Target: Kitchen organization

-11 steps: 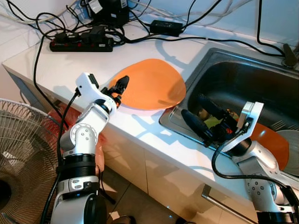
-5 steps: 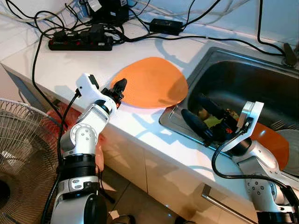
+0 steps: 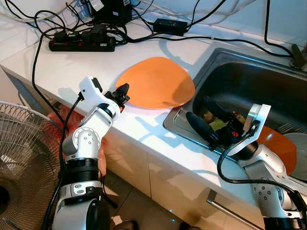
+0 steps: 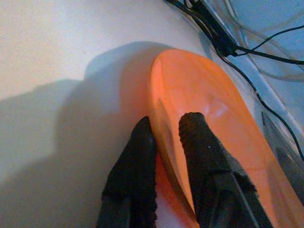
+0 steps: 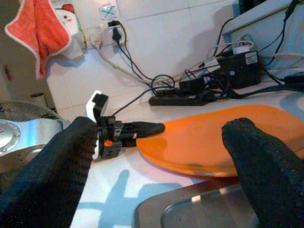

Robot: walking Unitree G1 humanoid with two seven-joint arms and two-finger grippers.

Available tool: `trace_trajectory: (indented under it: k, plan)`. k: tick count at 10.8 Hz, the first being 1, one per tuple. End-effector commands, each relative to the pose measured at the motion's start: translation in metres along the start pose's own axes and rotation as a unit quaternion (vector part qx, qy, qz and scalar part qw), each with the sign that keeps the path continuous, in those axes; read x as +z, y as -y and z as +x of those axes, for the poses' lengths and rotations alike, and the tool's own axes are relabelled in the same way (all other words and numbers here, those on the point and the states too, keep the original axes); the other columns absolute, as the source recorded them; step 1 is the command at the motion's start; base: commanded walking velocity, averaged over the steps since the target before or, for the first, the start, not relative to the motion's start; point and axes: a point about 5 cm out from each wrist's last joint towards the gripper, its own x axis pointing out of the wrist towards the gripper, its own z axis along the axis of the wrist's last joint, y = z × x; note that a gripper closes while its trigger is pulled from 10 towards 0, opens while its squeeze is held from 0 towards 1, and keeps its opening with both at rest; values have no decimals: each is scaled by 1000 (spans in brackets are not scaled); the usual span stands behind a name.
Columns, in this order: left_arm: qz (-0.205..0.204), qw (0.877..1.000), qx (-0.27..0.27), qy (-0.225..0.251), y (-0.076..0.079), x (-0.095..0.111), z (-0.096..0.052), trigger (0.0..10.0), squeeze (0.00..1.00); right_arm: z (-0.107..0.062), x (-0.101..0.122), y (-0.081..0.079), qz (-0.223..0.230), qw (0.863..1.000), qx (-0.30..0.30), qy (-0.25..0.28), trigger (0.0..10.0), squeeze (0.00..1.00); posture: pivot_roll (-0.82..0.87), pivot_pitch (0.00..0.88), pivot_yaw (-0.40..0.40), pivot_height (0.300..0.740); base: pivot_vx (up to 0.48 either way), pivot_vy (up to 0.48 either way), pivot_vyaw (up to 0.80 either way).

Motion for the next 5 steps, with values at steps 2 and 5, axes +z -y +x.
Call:
trace_trajectory:
  k: [2, 5]
  plan:
    - [-10, 1000, 16, -16, -6, -8, -1, 0, 0, -4, -13, 0, 27, 999, -10, -16, 10000, 0, 30, 135, 79, 740, 0, 0, 0]
    - [-15, 1000, 7, -7, -4, -5, 0, 0, 0, -3, -13, 1, 26, 1000, -10, -14, 10000, 0, 30, 119, 82, 740, 0, 0, 0]
